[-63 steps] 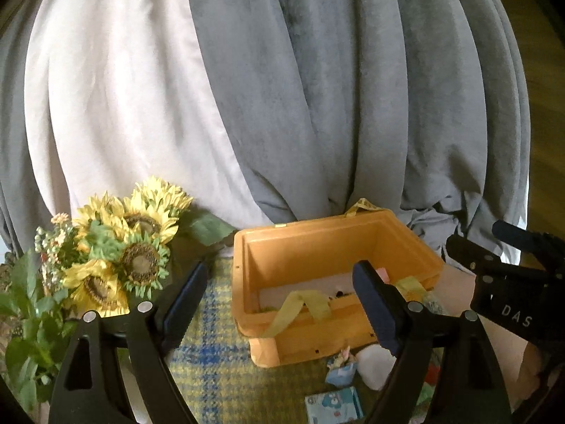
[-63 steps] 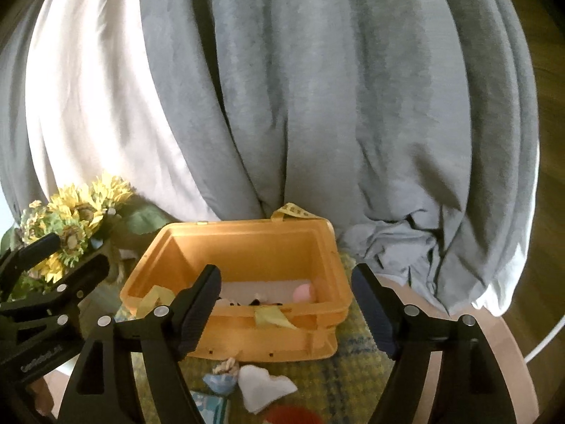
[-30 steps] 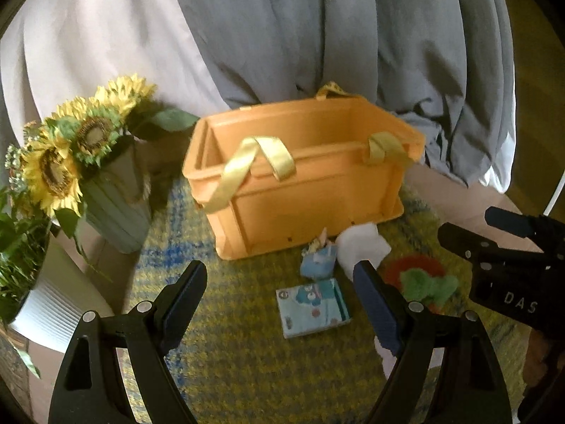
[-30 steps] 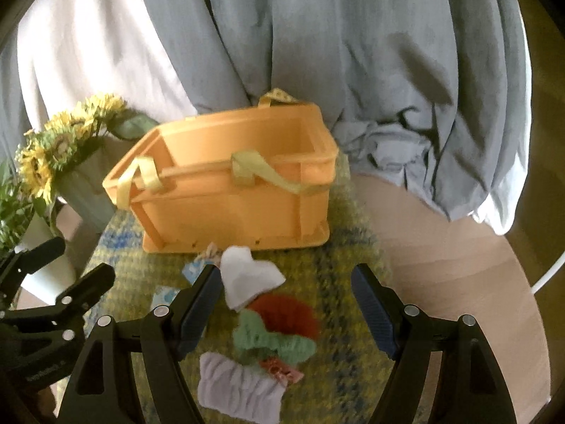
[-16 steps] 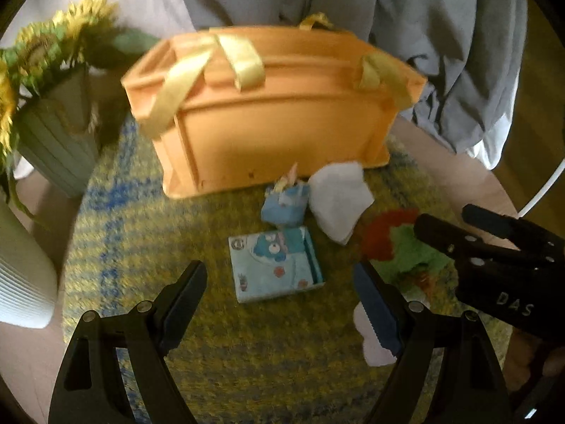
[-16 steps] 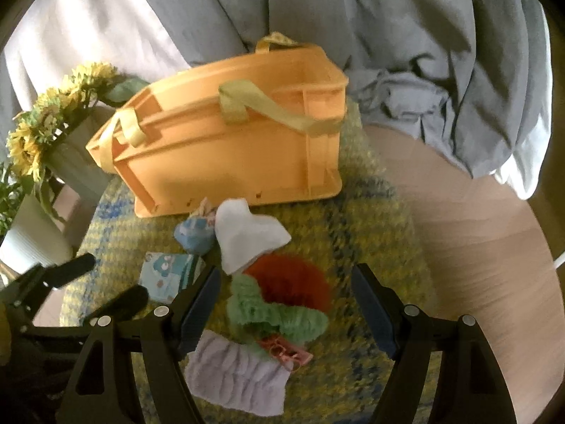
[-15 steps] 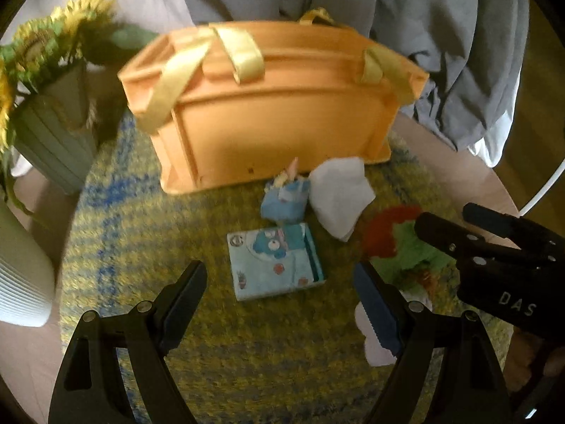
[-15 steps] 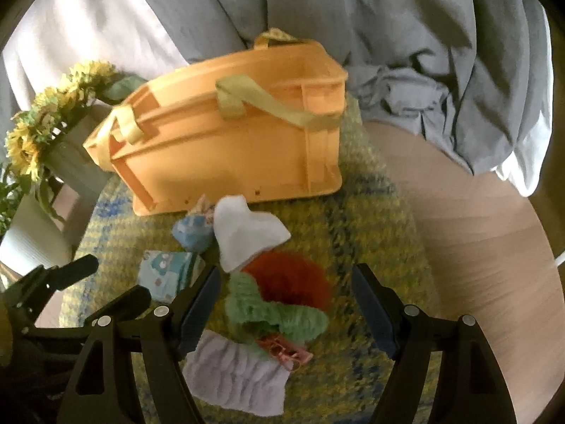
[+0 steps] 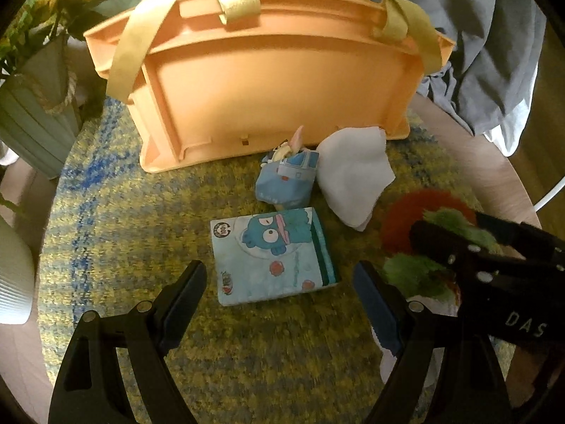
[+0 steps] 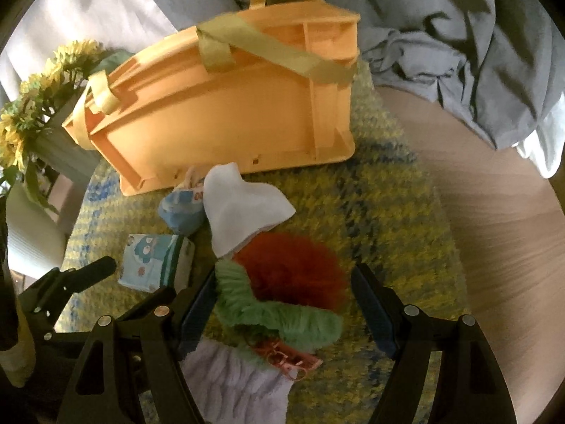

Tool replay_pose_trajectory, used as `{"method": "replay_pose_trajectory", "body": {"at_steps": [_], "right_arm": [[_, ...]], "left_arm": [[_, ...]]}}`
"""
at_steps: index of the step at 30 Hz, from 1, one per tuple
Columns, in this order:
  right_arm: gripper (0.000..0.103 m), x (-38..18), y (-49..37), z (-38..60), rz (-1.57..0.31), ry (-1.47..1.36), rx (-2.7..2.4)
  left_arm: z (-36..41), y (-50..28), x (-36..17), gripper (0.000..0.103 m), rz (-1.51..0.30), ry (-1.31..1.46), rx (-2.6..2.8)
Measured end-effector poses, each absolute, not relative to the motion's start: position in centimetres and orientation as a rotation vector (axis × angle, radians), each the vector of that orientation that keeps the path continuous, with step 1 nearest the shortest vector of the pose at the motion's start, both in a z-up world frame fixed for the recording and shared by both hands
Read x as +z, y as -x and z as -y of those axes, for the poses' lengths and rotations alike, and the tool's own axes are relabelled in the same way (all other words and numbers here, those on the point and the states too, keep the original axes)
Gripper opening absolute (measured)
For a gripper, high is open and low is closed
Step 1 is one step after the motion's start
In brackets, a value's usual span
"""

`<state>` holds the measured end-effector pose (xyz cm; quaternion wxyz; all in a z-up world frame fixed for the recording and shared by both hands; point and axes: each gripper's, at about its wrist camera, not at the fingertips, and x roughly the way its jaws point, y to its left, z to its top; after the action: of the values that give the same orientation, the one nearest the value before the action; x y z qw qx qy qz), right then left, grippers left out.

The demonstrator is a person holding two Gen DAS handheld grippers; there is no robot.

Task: Organize soft objects
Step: 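Grasp the blue cartoon-printed pack with the left gripper while the right grasps the red-green fluffy plush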

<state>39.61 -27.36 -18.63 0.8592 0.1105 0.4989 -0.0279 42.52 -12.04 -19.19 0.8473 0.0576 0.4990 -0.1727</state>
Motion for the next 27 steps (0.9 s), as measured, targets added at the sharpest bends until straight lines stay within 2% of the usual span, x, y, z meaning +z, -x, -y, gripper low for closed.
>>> {"method": "replay_pose_trajectory", "body": {"at_steps": [3,7,10,17,27], "right_arm": [[0.075,-19.4,-39.9,27.5,-1.066,-0.247,-0.053],[0.064,-20.0,-40.1,27.5,-1.079,-0.238,-0.051],[0.06,-20.3,-40.2,27.5,-1.081,-0.235,-0.048],[0.043,-21.0,-40.2,27.5,-1.092,-0.237,-0.037],[0.04,-19.7,-39.4,26.9,-1.048,-0.209,-0.056]], "left_arm": [[12.2,-42.9,-19.6,0.084,-1.055,-0.134,-0.356],[12.4,-43.2,-20.1,0.083,-1.063,-0.14,-0.351],[12.4,-43.4,-20.5,0.076,-1.074,-0.137,-0.355],[12.4,-43.2,-20.6,0.074,-1.06,-0.138,-0.352],[11.5,-42.2,-18.9,0.074,-1.015,-0.128,-0.33]]}}
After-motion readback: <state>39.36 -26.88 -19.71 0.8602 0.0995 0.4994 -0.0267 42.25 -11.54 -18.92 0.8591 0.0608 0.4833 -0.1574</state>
